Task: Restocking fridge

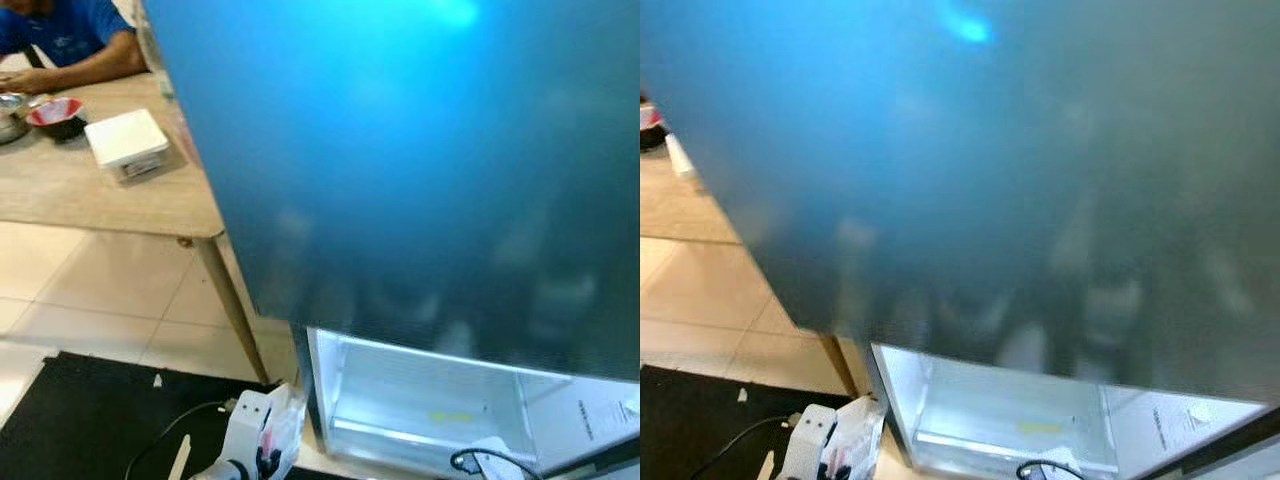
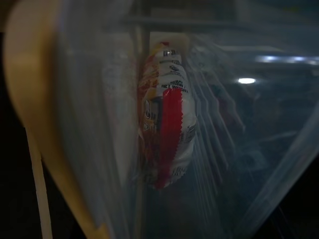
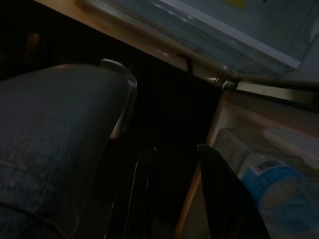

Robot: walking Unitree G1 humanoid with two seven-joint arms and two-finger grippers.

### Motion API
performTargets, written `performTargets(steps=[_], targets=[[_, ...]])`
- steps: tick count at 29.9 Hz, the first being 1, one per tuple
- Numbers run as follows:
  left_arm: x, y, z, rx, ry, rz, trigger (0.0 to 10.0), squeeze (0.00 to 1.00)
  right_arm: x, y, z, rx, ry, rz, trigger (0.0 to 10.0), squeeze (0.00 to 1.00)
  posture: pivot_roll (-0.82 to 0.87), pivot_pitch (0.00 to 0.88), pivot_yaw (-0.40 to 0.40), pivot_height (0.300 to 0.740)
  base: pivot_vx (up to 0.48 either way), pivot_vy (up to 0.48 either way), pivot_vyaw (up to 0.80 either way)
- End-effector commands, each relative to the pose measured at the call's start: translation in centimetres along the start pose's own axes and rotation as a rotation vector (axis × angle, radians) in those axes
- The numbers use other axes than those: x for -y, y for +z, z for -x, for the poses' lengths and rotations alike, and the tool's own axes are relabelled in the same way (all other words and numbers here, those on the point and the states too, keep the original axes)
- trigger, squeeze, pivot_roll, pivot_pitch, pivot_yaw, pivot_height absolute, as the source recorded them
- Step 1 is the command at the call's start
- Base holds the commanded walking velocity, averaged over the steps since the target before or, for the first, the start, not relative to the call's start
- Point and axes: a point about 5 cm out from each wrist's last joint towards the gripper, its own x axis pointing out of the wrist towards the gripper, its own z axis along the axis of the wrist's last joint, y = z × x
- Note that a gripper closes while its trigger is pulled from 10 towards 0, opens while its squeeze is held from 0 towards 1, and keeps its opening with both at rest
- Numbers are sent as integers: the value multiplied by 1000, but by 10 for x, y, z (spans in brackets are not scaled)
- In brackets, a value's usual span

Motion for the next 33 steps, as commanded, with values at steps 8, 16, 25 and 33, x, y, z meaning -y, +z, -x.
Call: performTargets(steps=[8, 16, 25, 33], targets=[[15, -27, 1, -108, -67, 29, 10000, 0, -3, -7, 1, -27, 9, 3, 10000, 0, -84, 61, 9, 740, -227, -247, 0], [15, -27, 1, -107, -66, 22, 10000, 0, -2, -7, 1, -29, 11, 8, 10000, 0, -86, 59, 9, 740, 0, 0, 0], [14, -25, 1, -95, -60, 15, 10000, 0, -2, -8, 1, -30, 11, 12, 10000, 0, -90, 53, 9, 740, 0, 0, 0], [12, -24, 1, -85, -46, 26, 10000, 0, -2, -9, 1, -30, 14, 8, 10000, 0, -94, 62, 10, 740, 0, 0, 0]])
